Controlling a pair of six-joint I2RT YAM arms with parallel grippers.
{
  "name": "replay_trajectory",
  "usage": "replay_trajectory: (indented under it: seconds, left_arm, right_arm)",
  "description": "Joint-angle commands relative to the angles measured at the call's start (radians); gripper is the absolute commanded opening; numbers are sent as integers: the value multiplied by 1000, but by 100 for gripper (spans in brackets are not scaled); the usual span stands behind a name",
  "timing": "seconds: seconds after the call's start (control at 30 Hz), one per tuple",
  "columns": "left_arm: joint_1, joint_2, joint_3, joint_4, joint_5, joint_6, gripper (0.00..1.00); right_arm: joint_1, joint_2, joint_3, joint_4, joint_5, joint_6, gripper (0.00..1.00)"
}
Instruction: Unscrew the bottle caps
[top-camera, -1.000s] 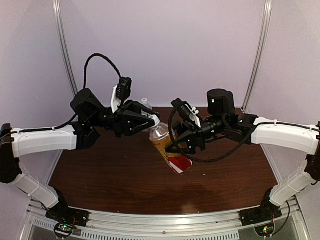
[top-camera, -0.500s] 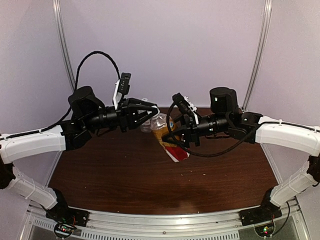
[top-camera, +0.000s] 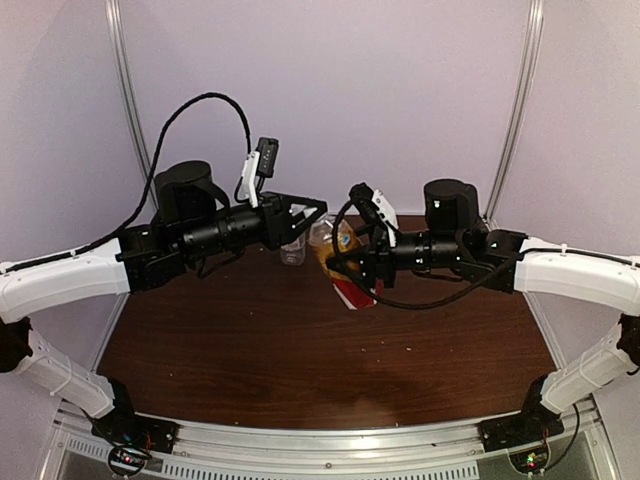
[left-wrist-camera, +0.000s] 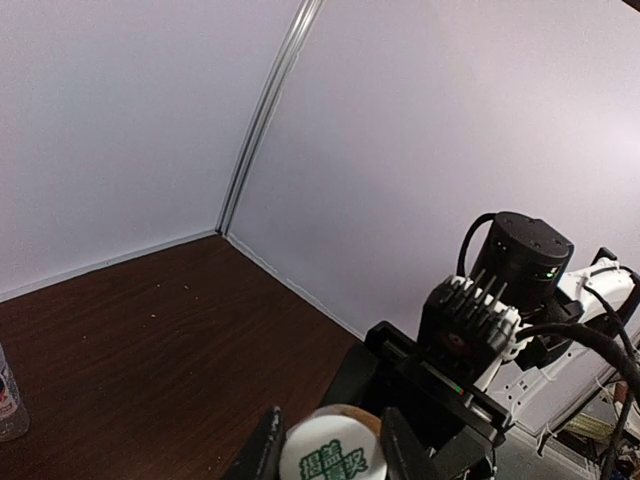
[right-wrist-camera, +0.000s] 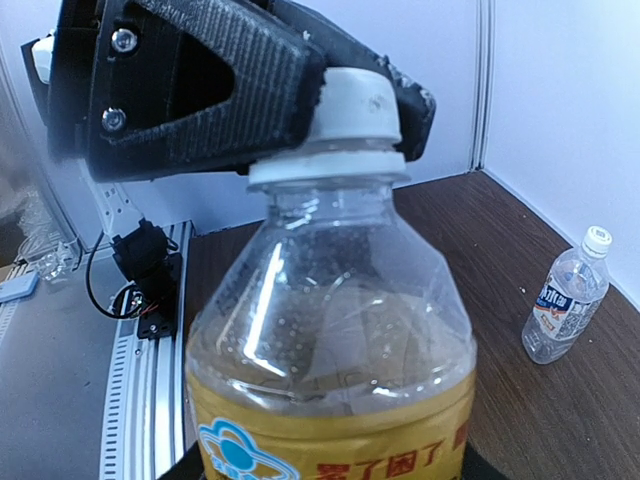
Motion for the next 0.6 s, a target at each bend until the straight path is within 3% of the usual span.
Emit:
replay_trajectory:
  seconds: [0.0,0.33,0.57]
  left_arm:
    - [-1,-3,5,4,-45,23,32]
    - [7,-56,-41,55,110,169,65]
    - [57,-124,-66,69,334,238,78]
  right_arm:
    - [-7,-34,-13,9,89,19,52]
    - [-7,-36,-13,-4,-78,-26,52]
    - [-8,-35,0,-20,-265,-36,52]
